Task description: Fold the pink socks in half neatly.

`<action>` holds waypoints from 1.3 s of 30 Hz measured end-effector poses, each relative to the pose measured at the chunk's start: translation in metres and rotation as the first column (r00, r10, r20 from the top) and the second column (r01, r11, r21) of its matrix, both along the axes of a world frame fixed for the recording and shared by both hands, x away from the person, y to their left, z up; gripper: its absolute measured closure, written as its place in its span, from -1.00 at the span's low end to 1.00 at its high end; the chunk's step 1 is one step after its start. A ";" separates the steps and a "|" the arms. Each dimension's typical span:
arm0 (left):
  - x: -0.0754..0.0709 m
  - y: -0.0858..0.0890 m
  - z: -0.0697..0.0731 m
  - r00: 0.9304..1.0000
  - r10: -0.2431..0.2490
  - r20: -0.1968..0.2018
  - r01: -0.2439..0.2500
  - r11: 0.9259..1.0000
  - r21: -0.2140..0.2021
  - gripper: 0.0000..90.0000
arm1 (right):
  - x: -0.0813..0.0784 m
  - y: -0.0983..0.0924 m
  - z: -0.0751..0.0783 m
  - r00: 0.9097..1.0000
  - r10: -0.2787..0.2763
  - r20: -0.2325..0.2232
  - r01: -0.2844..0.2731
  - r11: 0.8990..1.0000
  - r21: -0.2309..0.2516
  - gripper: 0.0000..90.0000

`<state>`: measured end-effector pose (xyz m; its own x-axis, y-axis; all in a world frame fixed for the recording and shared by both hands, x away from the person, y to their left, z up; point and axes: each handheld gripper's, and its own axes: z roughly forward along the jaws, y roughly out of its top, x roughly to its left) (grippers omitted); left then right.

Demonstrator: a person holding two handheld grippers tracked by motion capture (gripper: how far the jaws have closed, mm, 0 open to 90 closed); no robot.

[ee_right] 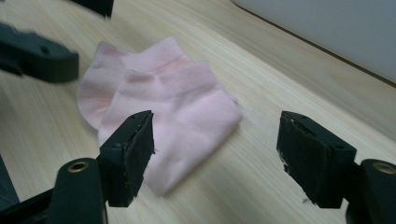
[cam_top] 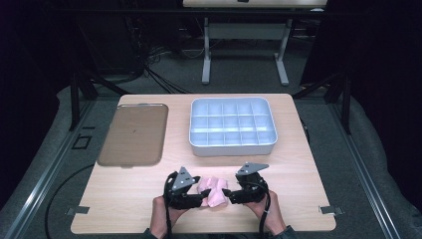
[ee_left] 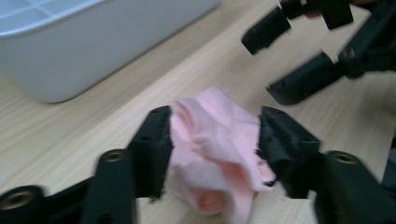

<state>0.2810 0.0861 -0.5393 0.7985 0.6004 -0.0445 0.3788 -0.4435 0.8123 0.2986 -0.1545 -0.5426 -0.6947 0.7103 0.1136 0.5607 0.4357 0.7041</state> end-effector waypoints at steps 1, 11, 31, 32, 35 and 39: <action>0.001 -0.005 -0.003 1.000 -0.010 -0.003 0.010 1.000 0.016 0.13 | 0.000 -0.005 -0.001 1.000 -0.015 -0.015 0.015 1.000 0.003 -0.40; 0.008 -0.008 -0.030 0.999 0.007 -0.047 -0.002 0.996 0.094 0.76 | 0.002 -0.008 -0.015 0.988 -0.032 -0.154 0.029 0.999 -0.018 0.00; 0.008 -0.002 -0.040 0.998 0.031 -0.057 -0.027 0.998 0.058 0.82 | 0.012 0.015 -0.030 0.980 -0.031 -0.197 0.042 0.998 0.049 0.57; 0.008 -0.003 -0.039 0.998 0.029 -0.056 -0.026 0.998 0.061 0.82 | 0.012 0.016 -0.029 0.980 -0.026 -0.195 0.032 0.999 0.027 0.62; 0.007 -0.003 -0.038 0.998 0.033 -0.057 -0.029 0.998 0.063 0.75 | 0.013 0.019 -0.030 0.982 -0.021 -0.189 0.026 0.999 0.024 0.76; 0.004 -0.001 -0.028 0.998 0.035 -0.048 -0.032 0.997 0.069 0.52 | 0.012 0.019 -0.031 0.981 -0.022 -0.194 0.030 0.999 0.039 0.83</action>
